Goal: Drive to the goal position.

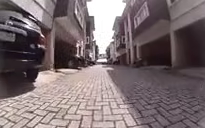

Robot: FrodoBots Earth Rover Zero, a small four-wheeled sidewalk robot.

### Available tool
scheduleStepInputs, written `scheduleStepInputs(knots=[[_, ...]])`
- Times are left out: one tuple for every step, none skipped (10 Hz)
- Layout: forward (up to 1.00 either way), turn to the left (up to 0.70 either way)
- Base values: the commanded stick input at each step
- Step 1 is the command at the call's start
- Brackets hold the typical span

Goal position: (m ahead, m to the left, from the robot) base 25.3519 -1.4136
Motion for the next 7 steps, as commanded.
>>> scheduleStepInputs(knots=[[0.70, 0.00], [0.70, 0.00], [0.70, 0.00], [0.70, 0.00], [0.70, 0.14], [0.70, 0.35], [0.70, 0.35]])
